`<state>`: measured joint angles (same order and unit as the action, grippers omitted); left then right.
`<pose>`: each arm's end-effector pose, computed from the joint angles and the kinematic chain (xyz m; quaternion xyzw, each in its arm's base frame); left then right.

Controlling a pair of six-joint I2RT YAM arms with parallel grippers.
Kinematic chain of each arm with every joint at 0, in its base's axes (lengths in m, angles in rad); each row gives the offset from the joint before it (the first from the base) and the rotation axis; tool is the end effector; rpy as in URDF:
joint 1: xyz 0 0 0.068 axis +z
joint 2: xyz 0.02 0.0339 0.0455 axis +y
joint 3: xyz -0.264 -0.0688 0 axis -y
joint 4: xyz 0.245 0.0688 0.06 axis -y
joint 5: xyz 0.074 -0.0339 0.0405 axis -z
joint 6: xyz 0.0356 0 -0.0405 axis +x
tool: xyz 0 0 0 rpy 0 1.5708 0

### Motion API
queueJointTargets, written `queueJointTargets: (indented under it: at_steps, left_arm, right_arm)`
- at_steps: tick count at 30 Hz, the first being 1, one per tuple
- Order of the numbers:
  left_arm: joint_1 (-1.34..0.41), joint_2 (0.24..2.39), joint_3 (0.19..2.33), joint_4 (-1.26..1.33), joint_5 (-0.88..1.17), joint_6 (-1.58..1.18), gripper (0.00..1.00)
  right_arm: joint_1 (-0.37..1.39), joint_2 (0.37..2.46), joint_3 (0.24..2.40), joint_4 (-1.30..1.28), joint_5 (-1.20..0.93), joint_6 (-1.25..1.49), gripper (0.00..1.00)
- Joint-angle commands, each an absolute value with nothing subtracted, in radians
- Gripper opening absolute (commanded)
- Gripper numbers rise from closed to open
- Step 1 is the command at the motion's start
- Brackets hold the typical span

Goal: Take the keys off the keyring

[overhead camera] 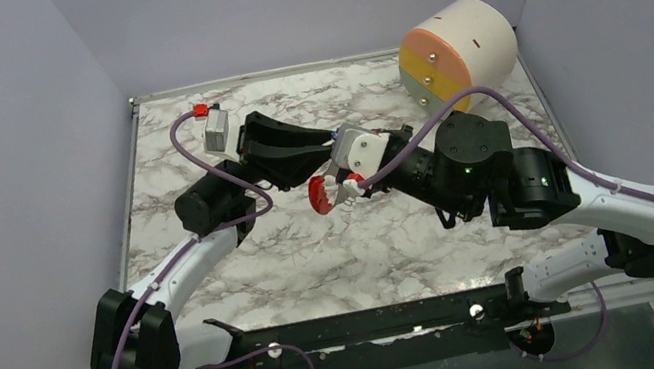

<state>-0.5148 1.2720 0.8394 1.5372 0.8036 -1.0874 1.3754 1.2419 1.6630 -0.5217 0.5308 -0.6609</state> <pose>0.1913 -0.1376 0.4057 0.3050 0.3114 -0.7059 0.5583 0.0639 0.2299 0.5077 -0.5169 0.5255 0.0440 0.6744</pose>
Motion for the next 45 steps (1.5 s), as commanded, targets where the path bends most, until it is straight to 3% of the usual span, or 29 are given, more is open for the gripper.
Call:
queueJointTargets:
  at_steps: [1,26,33,45]
  left_arm:
    - [-0.523,1.273,0.849,1.758,0.828,-1.109,0.34]
    - [-0.523,1.297,0.873,1.728,0.807,-1.126,0.34]
    - [-0.523,1.281,0.863,1.703,0.797,-1.066,0.46]
    - [-0.523,1.272,0.856,1.698,0.787,-1.051,0.49]
  right_arm:
    - [1.381,1.237,1.695,-0.502,0.560,-0.673,0.01]
    - [1.381,1.245,1.698,-0.518,0.596,-0.672,0.01]
    - [1.381,1.249,1.706,-0.520,0.589,-0.670,0.01]
    - [1.381,1.268,1.703,-0.520,0.572,-0.664,0.01]
